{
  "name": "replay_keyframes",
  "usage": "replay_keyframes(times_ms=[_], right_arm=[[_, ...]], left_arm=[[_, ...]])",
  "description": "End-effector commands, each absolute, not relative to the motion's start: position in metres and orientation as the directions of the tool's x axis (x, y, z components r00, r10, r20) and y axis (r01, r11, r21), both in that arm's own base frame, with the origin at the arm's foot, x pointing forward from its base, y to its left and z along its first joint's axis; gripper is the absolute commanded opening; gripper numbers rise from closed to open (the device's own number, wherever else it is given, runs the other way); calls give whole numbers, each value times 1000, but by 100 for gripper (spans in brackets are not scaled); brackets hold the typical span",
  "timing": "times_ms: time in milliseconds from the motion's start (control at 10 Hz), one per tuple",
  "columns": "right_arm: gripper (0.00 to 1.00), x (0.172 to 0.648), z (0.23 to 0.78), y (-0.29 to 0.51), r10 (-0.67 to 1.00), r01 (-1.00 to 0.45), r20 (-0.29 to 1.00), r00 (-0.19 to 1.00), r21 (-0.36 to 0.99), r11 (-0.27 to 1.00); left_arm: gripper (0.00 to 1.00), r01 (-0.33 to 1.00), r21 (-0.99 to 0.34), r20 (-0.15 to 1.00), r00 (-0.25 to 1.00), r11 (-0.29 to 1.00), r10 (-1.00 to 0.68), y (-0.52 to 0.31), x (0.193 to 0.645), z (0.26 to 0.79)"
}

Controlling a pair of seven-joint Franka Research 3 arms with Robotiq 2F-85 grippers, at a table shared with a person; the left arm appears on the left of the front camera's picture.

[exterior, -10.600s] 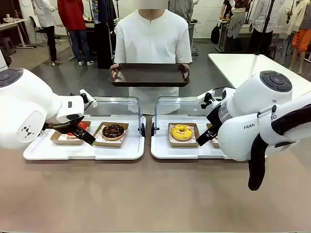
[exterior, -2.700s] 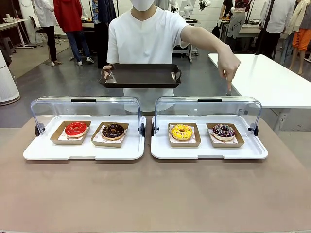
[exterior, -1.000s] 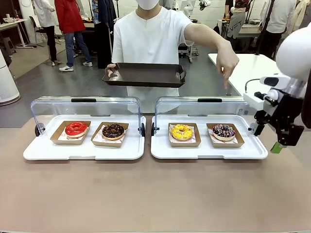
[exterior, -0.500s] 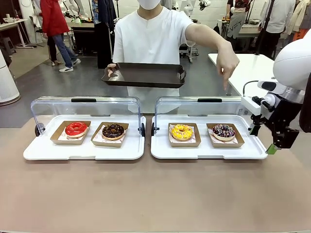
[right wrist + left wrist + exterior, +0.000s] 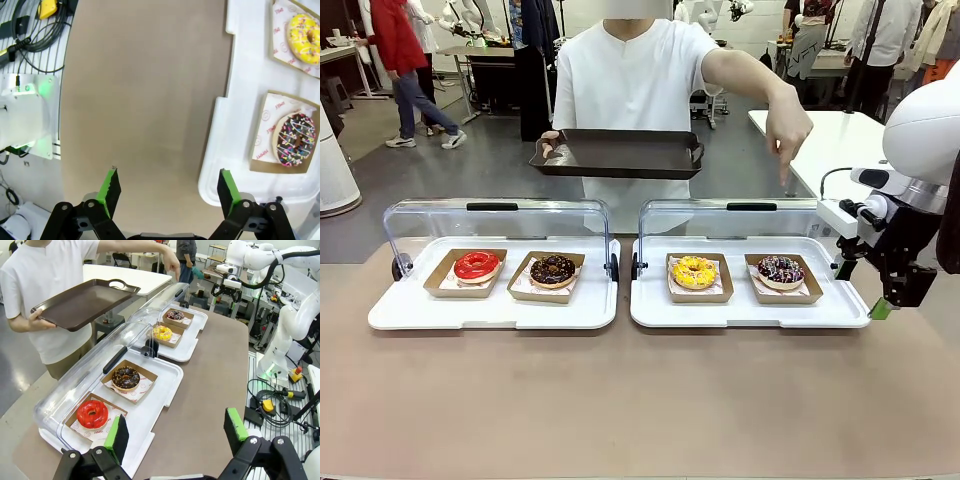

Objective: Provide the desired donut to the person.
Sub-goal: Pick up and lift the Paper togo box containing the Donut pointed at by the person.

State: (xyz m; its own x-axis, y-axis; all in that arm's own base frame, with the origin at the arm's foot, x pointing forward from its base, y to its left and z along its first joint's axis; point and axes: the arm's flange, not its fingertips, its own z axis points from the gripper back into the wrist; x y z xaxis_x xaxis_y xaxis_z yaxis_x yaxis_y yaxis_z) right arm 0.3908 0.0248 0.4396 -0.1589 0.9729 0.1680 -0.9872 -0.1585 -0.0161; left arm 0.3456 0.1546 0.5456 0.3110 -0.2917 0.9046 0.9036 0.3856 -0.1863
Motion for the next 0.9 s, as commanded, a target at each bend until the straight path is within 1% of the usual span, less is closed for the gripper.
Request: replay_keyframes(times_ms=[0, 100, 200, 600, 800], right_arm=[[100, 391, 440, 25, 973, -987, 168, -159, -16, -158], [100, 404, 431, 32, 988, -998, 143, -66, -13, -65], [100, 415, 421, 42, 991, -1000, 133, -25, -12, -23], [100, 446, 387, 74, 993, -999, 117, -2, -36, 3], [100, 452, 375, 81, 995, -999, 99, 4, -35, 7]], left_arm=[[100, 905, -185, 907, 307, 384, -288, 155, 345, 547], [100, 905, -185, 907, 307, 384, -288, 155, 345, 547], [100, 905, -185, 907, 307, 384, -288, 155, 345, 547], [100, 905, -185, 907, 307, 384, -288, 155, 345, 547], [100, 905, -185, 907, 307, 384, -288, 155, 345, 547]])
